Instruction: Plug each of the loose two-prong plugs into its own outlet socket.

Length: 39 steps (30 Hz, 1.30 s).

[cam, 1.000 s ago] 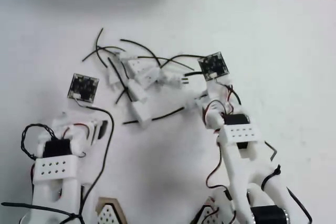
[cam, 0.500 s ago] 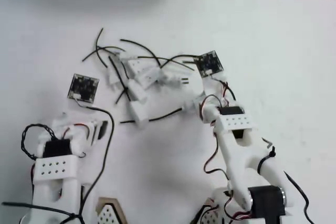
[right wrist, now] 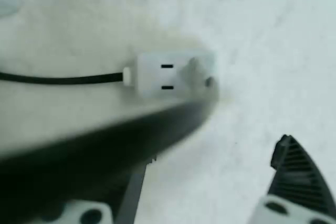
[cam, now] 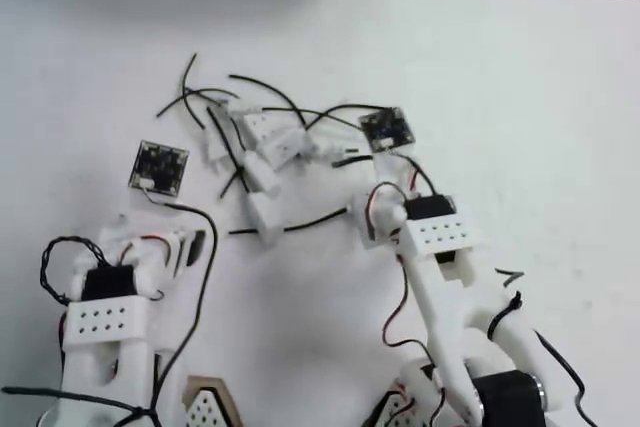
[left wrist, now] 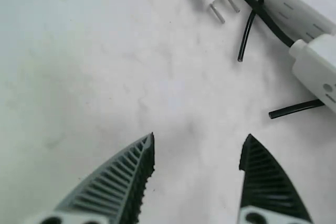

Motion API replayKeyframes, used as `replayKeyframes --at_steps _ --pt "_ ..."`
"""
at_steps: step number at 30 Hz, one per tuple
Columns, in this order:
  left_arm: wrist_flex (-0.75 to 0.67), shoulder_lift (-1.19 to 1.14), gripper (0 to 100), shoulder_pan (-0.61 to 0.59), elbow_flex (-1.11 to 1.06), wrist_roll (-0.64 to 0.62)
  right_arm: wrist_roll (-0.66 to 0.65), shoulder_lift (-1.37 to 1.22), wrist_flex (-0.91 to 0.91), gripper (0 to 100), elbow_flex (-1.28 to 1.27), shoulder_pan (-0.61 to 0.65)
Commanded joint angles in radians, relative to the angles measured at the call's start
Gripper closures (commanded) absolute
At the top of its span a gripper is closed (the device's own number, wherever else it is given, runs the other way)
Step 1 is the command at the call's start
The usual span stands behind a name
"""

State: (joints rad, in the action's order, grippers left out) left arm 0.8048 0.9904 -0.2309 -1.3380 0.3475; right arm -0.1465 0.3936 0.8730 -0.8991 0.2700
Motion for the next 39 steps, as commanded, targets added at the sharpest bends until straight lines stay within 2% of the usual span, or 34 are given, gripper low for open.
replayKeyframes --at_steps 1,8,12,17,22,27,31,39 --pt "-0.020 0.019 73 -0.005 0.006 0.002 0.008 0.042 0.068 65.2 0.043 0.035" --pt "-0.020 0.019 73 -0.007 0.006 0.002 0.006 0.044 0.185 65.2 0.049 0.096" --pt "-0.020 0.019 73 -0.007 0.006 0.002 0.011 0.042 0.183 66.6 0.051 0.140" --pt "-0.020 0.019 73 -0.005 0.006 0.002 0.014 0.042 0.093 73.9 0.051 0.205" --pt "-0.020 0.018 73 -0.005 0.006 0.002 0.014 0.033 -0.036 75.0 0.049 0.232" --pt "-0.020 0.016 73 -0.004 0.006 0.002 0.011 0.015 -0.125 74.9 0.049 0.228" --pt "-0.020 0.016 73 -0.004 0.006 0.002 0.006 -0.108 -0.173 74.8 0.066 0.225" --pt "-0.020 0.015 73 -0.002 0.006 0.002 0.006 -0.412 -0.124 74.8 0.276 0.114"
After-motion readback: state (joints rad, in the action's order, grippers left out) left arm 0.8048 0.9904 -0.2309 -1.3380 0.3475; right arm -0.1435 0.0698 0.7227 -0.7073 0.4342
